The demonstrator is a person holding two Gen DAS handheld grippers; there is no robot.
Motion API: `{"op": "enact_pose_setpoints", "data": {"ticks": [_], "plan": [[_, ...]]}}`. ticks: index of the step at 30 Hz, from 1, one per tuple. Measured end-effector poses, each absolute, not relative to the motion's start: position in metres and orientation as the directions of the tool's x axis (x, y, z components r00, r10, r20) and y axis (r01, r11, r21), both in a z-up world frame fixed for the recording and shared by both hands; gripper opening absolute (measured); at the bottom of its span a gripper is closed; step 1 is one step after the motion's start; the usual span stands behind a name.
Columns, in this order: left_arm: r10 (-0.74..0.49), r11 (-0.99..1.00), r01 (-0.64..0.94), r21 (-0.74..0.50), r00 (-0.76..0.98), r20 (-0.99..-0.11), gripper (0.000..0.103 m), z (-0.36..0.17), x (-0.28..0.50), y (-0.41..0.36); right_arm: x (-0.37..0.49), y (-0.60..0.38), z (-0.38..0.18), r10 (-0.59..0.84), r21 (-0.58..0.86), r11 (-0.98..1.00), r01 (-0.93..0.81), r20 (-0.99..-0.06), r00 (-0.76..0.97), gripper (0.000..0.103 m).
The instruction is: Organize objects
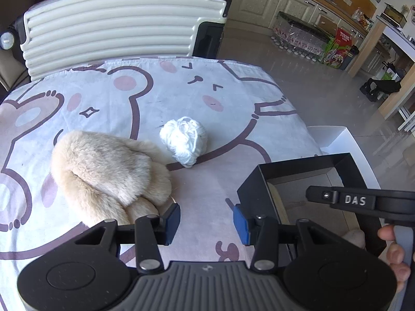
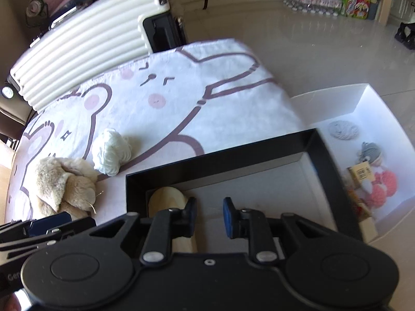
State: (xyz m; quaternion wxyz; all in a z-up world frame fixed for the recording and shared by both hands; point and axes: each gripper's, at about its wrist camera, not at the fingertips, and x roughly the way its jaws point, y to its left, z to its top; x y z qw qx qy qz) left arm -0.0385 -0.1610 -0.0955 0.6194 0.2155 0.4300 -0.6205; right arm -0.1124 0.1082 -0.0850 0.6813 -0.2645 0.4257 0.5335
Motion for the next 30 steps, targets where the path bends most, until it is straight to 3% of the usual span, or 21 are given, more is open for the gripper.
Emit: {"op": "enact_pose_setpoints", "data": {"ticks": [23, 30], "plan": [[-0.633, 0.157, 0.965, -0.211, -0.065, -0.771, 0.046, -0.04, -0.066, -0.118, -0.092, 0.022, -0.004, 0.585, -0.013, 0.281, -0.96, -0.79, 0.182, 0.032], [-0.64, 0.168, 0.973, -0.158, -0.014, -0.768, 0.072, -0.029, -0.081, -0.107, -0.088, -0.002, 0.006, 0.577, -0.054, 0.263, -0.963, -0.792, 0.201, 0.042]]}}
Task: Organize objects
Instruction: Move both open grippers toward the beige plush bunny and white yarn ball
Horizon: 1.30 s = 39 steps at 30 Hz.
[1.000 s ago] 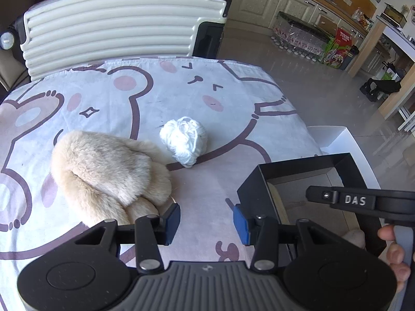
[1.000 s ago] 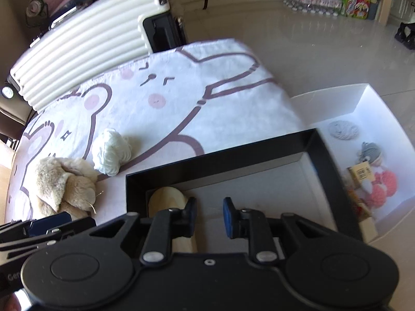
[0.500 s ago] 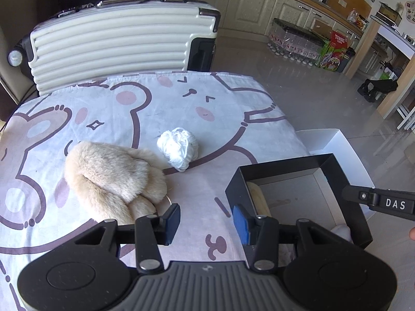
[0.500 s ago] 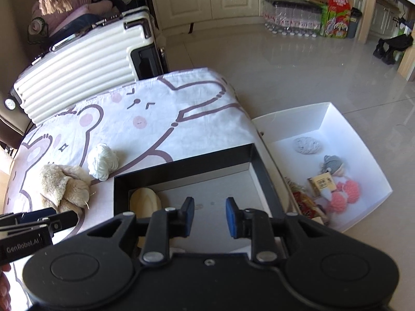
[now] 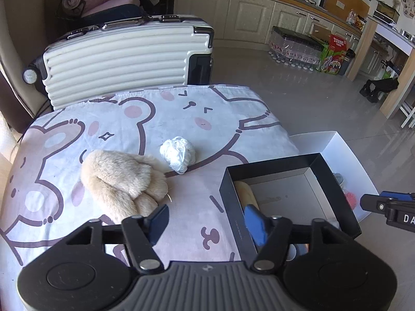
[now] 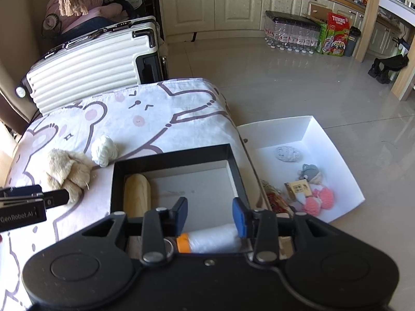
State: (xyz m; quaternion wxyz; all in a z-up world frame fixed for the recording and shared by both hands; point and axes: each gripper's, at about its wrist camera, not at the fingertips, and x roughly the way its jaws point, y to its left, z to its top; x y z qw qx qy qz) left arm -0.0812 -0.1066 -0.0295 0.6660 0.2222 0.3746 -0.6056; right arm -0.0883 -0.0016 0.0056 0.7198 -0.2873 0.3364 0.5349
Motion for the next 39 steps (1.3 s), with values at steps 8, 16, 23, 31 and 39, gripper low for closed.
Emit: {"op": "enact_pose_setpoints", "data": {"ticks": [8, 16, 23, 31, 39], "plan": [[-0.637, 0.196, 0.976, -0.096, 0.053, -0.769, 0.095, -0.025, -0.093, -0.1, -0.08, -0.018, 0.011, 0.576, -0.104, 0.273, -0.956, -0.779, 0.249, 0.057], [-0.629, 0.227, 0.972, -0.064, 0.096, -0.771, 0.103, -0.025, -0.097, -0.098, -0.071, -0.028, 0.013, 0.584, -0.136, 0.306, -0.942, -0.755, 0.299, 0.083], [-0.622, 0.237, 0.97, -0.046, 0.115, -0.775, 0.103, -0.026, -0.099, -0.099, -0.067, -0.031, 0.012, 0.607, -0.141, 0.315, -0.939, -0.73, 0.313, 0.103], [-0.62, 0.247, 0.968, -0.049, 0.119, -0.776, 0.103, -0.028, -0.098, -0.101, -0.062, -0.031, 0.008, 0.609, -0.135, 0.329, -0.935, -0.726, 0.319, 0.103], [-0.62, 0.263, 0.963, -0.049, 0.13, -0.773, 0.103, -0.03, -0.088, -0.099, -0.07, -0.025, 0.005, 0.612, -0.132, 0.32, -0.938, -0.727, 0.311, 0.103]]}}
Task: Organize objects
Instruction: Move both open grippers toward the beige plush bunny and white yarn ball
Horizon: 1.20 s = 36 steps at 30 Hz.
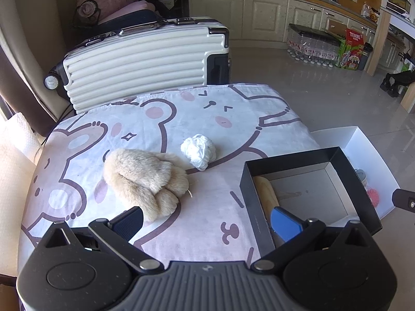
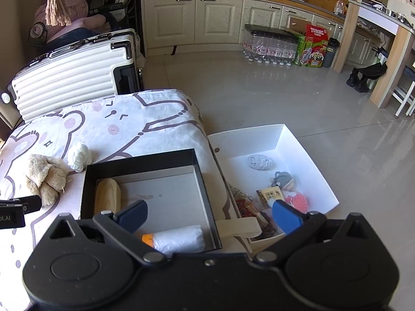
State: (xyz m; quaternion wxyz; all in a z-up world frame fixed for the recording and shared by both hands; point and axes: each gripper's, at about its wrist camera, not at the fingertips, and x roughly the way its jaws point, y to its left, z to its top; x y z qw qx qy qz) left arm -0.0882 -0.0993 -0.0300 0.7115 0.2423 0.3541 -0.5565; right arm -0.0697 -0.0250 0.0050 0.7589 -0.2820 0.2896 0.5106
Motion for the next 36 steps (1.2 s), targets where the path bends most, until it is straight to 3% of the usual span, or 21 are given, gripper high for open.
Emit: {"op": "enact_pose_setpoints", "data": {"ticks": [36], "plan": [[-0.57, 0.483, 0.875, -0.042, 0.278, -0.773, 0.103, -0.029, 0.037, -0.024, -0.208, 0.027, -0.007, 0.653, -0.138, 0.099, -0.985, -0.739, 0.169, 0.103]]}}
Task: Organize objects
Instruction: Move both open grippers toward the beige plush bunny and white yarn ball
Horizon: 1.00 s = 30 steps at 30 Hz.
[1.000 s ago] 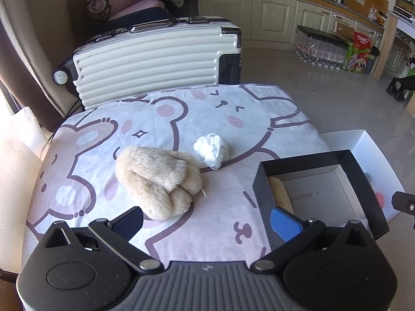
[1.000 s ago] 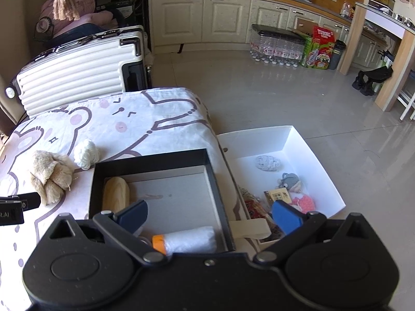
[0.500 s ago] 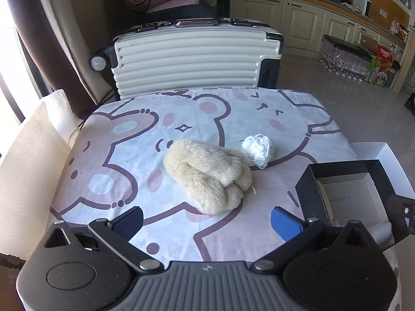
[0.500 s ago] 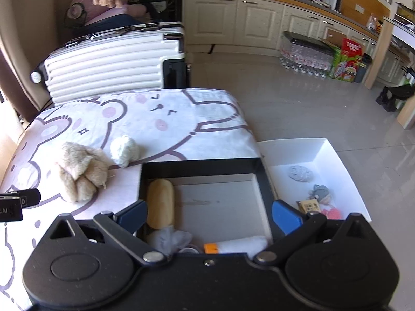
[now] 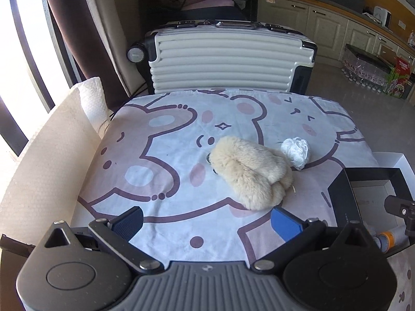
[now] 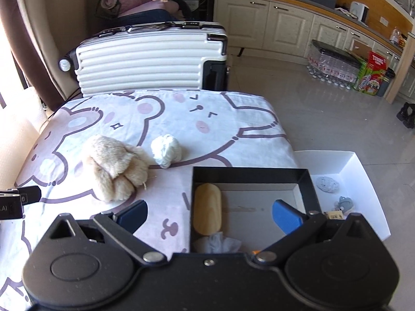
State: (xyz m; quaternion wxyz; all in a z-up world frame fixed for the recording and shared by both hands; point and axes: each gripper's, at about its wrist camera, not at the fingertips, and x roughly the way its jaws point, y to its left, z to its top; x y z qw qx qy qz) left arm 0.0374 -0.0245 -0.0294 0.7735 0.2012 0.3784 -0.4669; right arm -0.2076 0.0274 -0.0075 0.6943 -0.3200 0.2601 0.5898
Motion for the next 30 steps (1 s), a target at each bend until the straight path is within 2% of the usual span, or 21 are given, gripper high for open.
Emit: {"op": "enact_pose_setpoints", "data": {"ticks": [24, 30], "plan": [[-0.594, 0.516, 0.853, -0.084, 0.285, -0.753, 0.103, -0.023, 0.055, -0.005, -0.244, 0.026, 0.003, 0.694, -0.114, 0.034, -0.993, -0.712, 0.105, 0.103], [-0.613, 0.548, 0.824, -0.143, 0.279, -0.739, 0.103, -0.024, 0.062, -0.01, -0.241, 0.031, 0.002, 0.717, -0.087, 0.053, -0.995, -0.69, 0.099, 0.103]]}}
